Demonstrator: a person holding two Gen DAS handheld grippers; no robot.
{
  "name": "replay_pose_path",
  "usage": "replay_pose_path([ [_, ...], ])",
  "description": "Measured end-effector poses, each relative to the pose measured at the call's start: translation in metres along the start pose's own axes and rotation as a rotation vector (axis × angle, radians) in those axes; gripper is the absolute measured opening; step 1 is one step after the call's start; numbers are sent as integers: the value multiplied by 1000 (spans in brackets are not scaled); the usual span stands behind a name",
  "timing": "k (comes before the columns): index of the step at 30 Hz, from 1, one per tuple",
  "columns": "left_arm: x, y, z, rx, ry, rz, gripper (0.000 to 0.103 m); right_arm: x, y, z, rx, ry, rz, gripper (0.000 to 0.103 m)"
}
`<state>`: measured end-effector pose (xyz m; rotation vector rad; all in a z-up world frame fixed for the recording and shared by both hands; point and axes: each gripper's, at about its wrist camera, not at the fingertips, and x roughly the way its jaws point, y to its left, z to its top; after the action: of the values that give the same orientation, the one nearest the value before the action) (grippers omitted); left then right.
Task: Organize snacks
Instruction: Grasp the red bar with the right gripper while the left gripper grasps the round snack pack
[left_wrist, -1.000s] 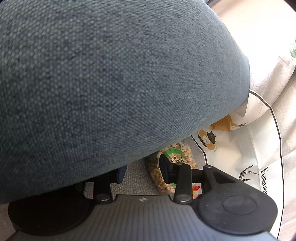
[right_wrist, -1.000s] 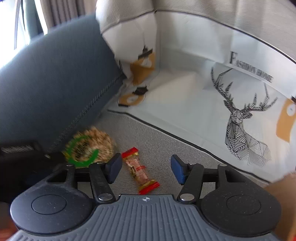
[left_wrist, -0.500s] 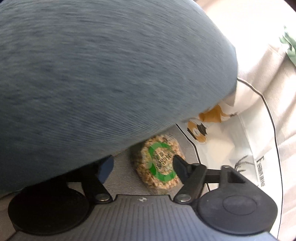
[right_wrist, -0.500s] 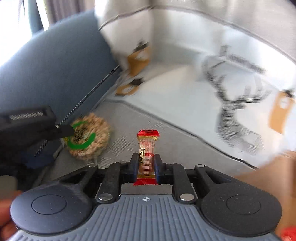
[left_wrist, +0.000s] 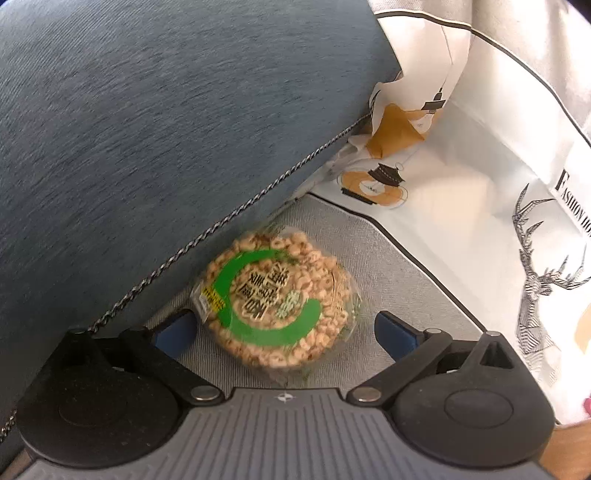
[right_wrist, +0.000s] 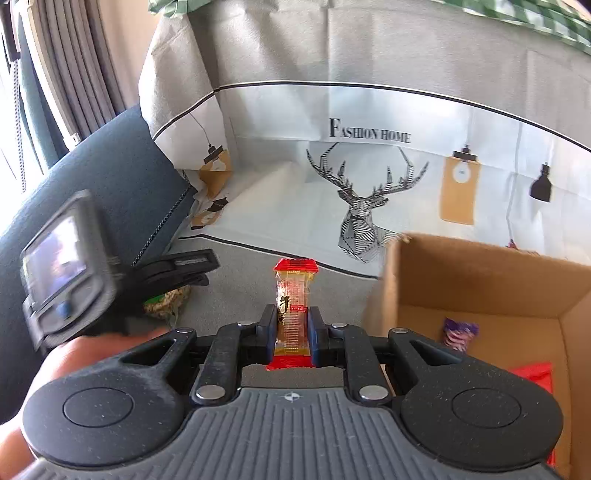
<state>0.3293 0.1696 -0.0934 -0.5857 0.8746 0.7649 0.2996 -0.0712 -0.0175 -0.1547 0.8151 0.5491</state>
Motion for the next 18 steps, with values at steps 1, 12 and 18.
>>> replay_pose_path([
  [1,1,-1,-1,1,-12,9,102,-3,0,-2,3,0,-1,18],
  [12,5,10,2,71,-22,-7,85,-53,-6,-24,15,-28,12,18],
  [18,-14,12,-13,224,51,-107,85,-93,-1,-43,20,-65,43,18],
])
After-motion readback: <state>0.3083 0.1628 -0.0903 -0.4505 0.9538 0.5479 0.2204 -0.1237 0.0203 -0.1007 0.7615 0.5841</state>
